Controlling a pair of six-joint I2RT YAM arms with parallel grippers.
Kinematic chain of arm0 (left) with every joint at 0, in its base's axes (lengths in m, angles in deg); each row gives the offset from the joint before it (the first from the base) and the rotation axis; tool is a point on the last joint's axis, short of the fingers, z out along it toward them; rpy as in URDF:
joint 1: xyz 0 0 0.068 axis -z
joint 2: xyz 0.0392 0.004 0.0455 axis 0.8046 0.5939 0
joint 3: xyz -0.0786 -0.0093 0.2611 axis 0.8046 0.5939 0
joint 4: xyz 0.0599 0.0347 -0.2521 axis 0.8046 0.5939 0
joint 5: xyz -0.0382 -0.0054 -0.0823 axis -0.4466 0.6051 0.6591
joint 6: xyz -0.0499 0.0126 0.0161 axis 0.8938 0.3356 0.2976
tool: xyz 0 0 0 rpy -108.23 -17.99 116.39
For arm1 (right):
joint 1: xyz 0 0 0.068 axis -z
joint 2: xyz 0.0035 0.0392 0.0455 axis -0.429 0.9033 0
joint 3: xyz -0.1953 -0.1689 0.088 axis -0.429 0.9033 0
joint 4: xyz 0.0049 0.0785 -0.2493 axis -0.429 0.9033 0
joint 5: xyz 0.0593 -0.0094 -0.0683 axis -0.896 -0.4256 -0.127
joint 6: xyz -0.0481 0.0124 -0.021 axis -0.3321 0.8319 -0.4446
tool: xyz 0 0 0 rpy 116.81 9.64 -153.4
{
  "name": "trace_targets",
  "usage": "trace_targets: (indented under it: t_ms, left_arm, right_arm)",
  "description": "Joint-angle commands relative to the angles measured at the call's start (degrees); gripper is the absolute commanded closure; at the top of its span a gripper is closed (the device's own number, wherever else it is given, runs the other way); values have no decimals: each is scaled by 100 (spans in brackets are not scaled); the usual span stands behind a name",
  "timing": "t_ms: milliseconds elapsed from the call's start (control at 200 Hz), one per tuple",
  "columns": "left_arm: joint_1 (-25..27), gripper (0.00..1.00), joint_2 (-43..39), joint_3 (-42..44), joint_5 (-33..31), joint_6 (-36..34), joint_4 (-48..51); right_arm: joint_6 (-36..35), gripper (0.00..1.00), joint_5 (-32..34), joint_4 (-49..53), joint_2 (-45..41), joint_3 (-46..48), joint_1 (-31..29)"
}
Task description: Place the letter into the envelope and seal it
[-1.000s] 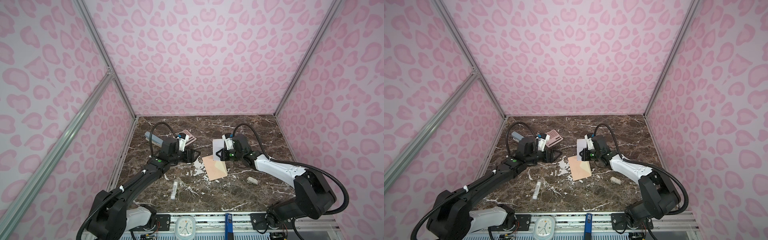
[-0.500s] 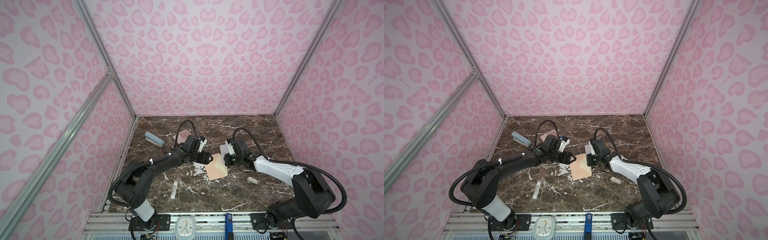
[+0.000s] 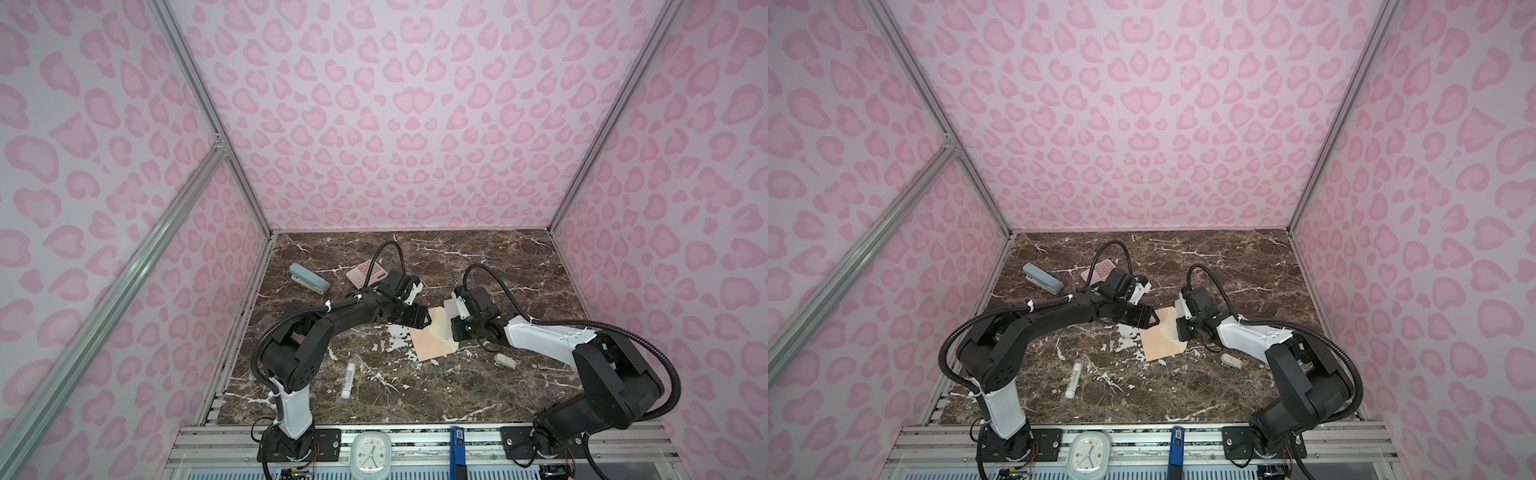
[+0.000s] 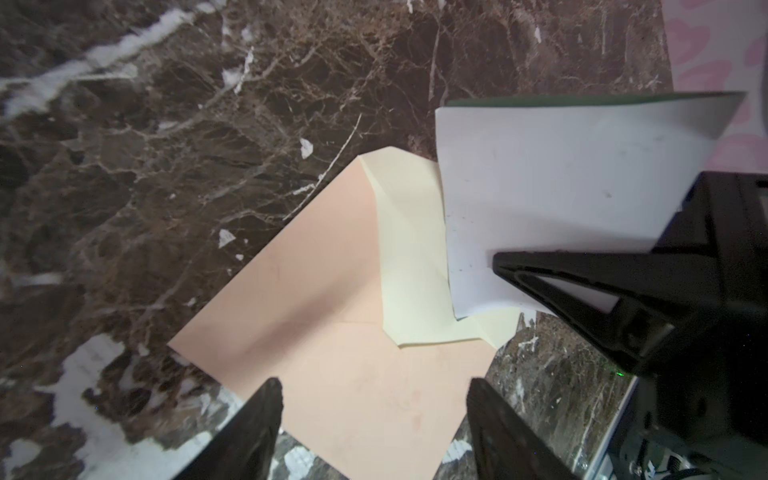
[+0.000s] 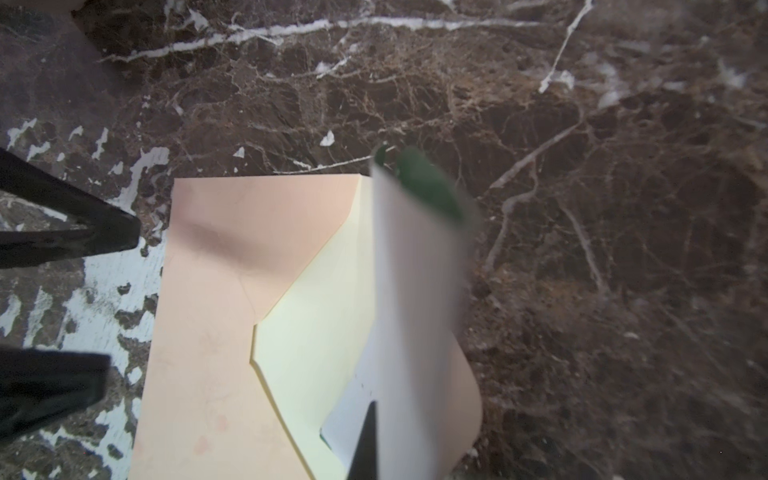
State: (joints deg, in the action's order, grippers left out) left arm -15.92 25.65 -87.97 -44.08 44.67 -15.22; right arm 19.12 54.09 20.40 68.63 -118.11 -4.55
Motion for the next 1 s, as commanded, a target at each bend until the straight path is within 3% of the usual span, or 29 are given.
trace_targets:
  t_ms: [0, 360, 995]
  left_arm:
    - [2, 27, 142, -158, 43, -170, 348]
    - [-36, 27, 660, -745, -5, -595, 1054]
    - [-318, 28, 1152, -1149, 313, -961, 1305]
  right_arm:
    - [-143, 100, -38, -247, -30, 122, -6]
    - [-534, 98, -61, -775, -434, 581, -142]
    - [-928, 96, 23, -1798, -980, 1471, -500]
